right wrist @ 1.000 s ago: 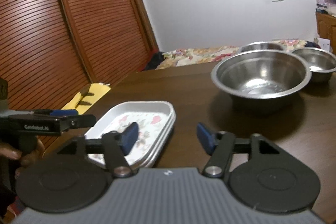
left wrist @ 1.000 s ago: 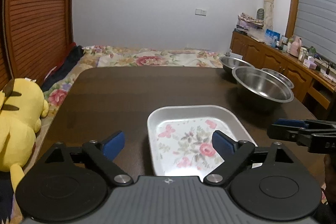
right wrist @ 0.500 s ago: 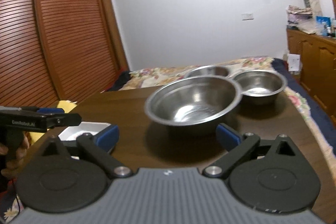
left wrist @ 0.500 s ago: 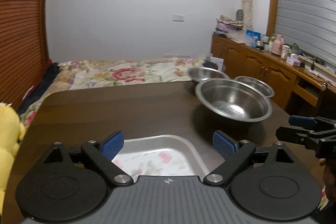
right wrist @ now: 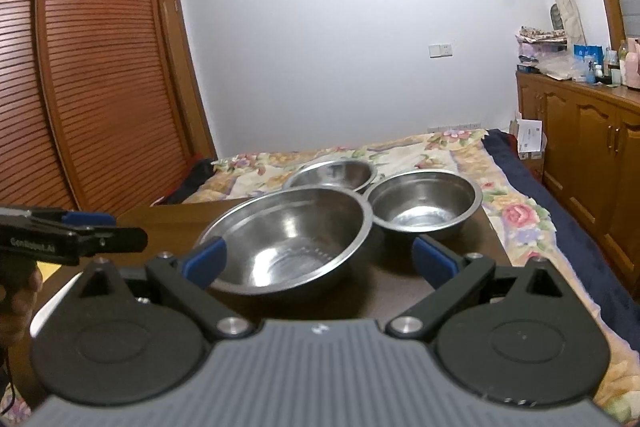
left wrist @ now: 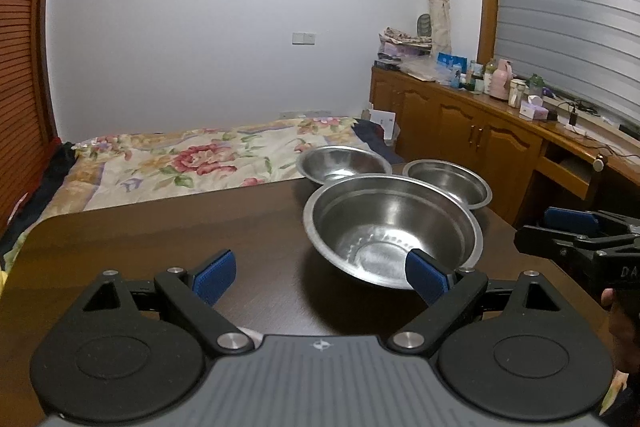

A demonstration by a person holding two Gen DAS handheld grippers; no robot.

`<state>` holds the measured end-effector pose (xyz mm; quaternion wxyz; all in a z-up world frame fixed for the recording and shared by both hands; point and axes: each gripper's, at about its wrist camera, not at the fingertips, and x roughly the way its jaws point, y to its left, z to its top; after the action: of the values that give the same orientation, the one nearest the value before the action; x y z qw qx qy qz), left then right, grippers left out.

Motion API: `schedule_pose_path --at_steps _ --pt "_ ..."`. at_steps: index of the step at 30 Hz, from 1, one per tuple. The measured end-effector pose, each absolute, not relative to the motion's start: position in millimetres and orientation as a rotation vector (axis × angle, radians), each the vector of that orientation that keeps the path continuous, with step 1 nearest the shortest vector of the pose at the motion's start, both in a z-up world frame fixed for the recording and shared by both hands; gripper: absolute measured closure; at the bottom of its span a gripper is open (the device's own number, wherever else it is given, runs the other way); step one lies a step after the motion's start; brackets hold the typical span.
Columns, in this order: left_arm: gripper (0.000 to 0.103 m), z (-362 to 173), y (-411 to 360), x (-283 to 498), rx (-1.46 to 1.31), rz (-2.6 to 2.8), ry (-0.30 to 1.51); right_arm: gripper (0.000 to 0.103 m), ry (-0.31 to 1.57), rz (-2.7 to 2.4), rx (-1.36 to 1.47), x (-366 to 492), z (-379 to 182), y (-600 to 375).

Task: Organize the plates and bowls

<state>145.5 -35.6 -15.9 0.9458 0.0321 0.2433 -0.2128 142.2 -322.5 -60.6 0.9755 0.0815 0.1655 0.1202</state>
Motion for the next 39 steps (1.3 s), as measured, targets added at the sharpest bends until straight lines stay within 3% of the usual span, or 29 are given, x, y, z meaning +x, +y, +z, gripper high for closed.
schedule_pose_path --at_steps 14,27,29,34,39 --pt "0.026 -32 -63 185 0.067 -0.474 0.561 0.005 0.399 0.231 0.221 177 -78 -332" --pt "0.039 -39 -71 214 0.032 -0.481 0.639 0.013 0.446 0.277 0.255 191 -80 -326" --pt "0.041 -40 -72 217 0.026 -0.484 0.649 0.016 0.451 0.281 0.260 193 -80 -326" --pt "0.045 -42 -72 220 0.026 -0.474 0.654 0.035 0.474 0.283 0.263 199 -81 -324" --pt "0.056 -46 -70 226 0.016 -0.465 0.680 0.042 0.487 0.284 0.277 201 -82 -324"
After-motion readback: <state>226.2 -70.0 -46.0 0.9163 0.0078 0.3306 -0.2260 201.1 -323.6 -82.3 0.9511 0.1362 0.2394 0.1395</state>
